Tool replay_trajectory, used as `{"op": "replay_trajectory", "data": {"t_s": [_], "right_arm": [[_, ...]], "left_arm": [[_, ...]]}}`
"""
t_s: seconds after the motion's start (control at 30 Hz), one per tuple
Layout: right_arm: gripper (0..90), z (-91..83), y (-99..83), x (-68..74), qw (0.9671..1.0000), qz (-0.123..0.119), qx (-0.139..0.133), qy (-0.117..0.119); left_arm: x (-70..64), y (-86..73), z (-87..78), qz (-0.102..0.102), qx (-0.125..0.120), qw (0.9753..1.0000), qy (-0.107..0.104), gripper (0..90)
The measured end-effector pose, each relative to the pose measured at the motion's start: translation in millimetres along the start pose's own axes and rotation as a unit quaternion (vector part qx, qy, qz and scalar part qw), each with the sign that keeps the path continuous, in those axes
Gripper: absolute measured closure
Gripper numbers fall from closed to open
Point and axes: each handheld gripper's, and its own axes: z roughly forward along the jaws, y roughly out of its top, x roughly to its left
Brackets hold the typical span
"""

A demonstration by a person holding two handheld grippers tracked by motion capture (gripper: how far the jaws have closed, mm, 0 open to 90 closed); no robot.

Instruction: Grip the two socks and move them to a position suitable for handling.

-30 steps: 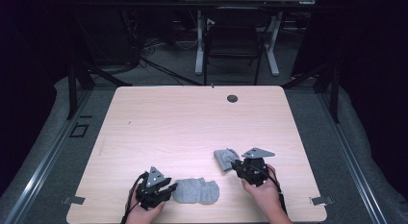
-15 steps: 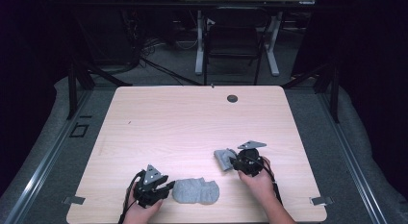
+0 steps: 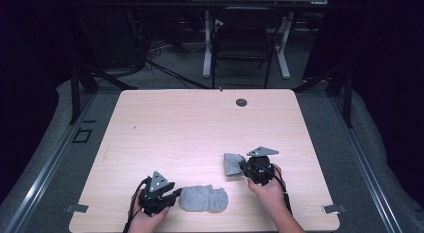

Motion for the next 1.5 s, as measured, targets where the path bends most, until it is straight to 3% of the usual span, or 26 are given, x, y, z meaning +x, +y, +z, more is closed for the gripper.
{"op": "replay_trajectory", "data": {"t_s": [0.23, 0.53, 0.73, 0.9, 1.07, 1.23, 1.5], "right_arm": [[86.0, -4.7, 14.8, 18.3, 0.9997, -0.023, -0.005, 0.008], [87.1, -6.5, 32.3, 50.5, 0.9981, -0.059, 0.017, 0.007], [87.0, -3.4, 30.5, 65.2, 0.9976, -0.06, 0.026, 0.023], [86.6, 2.9, 27.5, 73.5, 0.9971, -0.069, 0.024, 0.021], [85.6, 6.9, 27.6, 76.2, 0.9968, -0.064, 0.025, 0.04], [84.0, 7.5, 30.8, 81.6, 0.9958, -0.054, 0.008, 0.073], [78.4, 21.4, 36.8, 93.4, 0.9893, -0.077, -0.002, 0.124]], "left_arm": [[1.0, 0.1, 0.0, 0.0, -0.001, 1.0, 0.002, 63.7], [3.7, 0.4, -1.7, -0.009, -0.007, 0.9999, 0.002, 63.7], [4.4, 1.0, -1.4, -0.006, -0.004, 1.0, 0.004, 63.7], [3.4, 1.6, 0.0, -0.003, -0.005, 1.0, 0.002, 63.5], [1.4, 2.8, 1.5, -0.004, -0.007, 1.0, 0.001, 62.3], [-0.6, 4.9, 2.7, 0.0, -0.009, 1.0, -0.003, 61.2], [-2.5, 4.8, 6.9, 0.005, -0.004, 1.0, -0.006, 60.3]]}}
